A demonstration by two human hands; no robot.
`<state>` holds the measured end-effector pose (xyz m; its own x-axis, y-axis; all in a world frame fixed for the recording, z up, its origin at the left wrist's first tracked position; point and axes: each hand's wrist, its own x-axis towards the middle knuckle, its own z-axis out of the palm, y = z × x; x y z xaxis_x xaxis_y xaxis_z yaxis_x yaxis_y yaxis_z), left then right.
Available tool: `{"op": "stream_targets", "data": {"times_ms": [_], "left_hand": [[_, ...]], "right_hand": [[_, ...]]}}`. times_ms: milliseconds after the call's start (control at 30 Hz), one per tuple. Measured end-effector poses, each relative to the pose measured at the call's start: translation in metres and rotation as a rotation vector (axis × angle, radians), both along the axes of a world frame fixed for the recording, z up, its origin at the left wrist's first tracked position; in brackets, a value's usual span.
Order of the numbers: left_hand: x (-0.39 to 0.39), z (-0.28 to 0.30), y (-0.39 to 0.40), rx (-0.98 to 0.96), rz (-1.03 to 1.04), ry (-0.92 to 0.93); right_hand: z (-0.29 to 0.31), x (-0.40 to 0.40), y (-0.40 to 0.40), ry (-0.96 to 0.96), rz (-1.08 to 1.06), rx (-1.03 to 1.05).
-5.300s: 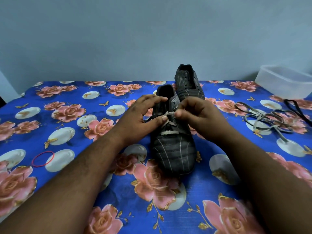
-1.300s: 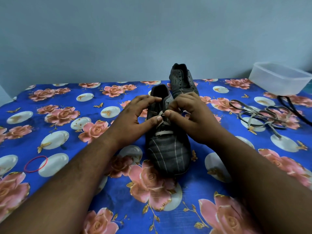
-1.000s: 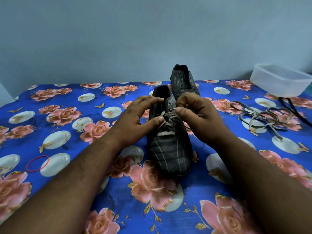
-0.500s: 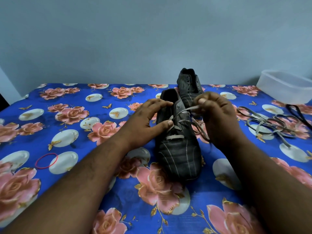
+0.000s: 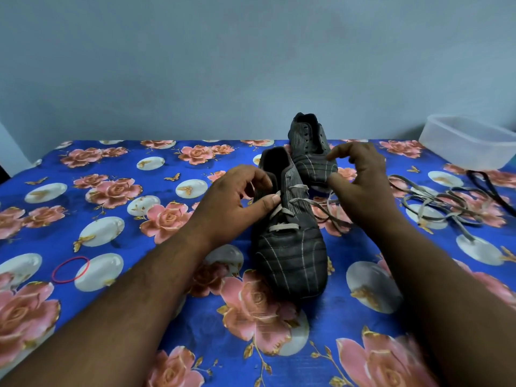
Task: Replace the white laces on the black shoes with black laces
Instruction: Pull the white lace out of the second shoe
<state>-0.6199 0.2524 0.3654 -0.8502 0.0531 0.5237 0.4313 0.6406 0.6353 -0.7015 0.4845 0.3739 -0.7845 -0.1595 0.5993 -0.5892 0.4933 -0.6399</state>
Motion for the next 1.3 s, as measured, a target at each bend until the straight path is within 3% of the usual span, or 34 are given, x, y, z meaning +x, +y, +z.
{"op": "stream_targets", "data": {"times_ms": [167, 300, 700, 900, 1000, 1167, 1300], "left_hand": [[0.001, 0.000, 0.006, -0.006, -0.027, -0.033], [0.001, 0.000, 0.006, 0.022, -0.035, -0.065], [-0.001, 0.003, 0.007, 0.185, 0.098, -0.324], [0.003, 0.004, 0.012, 0.258, -0.031, -0.194], [0.001, 0.002, 0.016, 0.190, 0.034, -0.101], [-0.004, 0.000, 0.009, 0.131, 0.148, -0.112], [-0.006, -0.002, -0.001, 0.077, 0.264, -0.244]], "right_hand": [[-0.004, 0.009, -0.013, 0.046, 0.271, 0.202], [-0.011, 0.010, -0.018, 0.004, 0.335, 0.313], [-0.010, 0.011, -0.019, -0.048, 0.365, 0.275], [-0.013, 0.005, -0.016, -0.061, 0.399, 0.229], [-0.013, 0.005, -0.017, -0.072, 0.409, 0.231], [-0.013, 0.004, -0.017, -0.071, 0.417, 0.224], [-0.014, 0.004, -0.018, -0.095, 0.428, 0.193]]}}
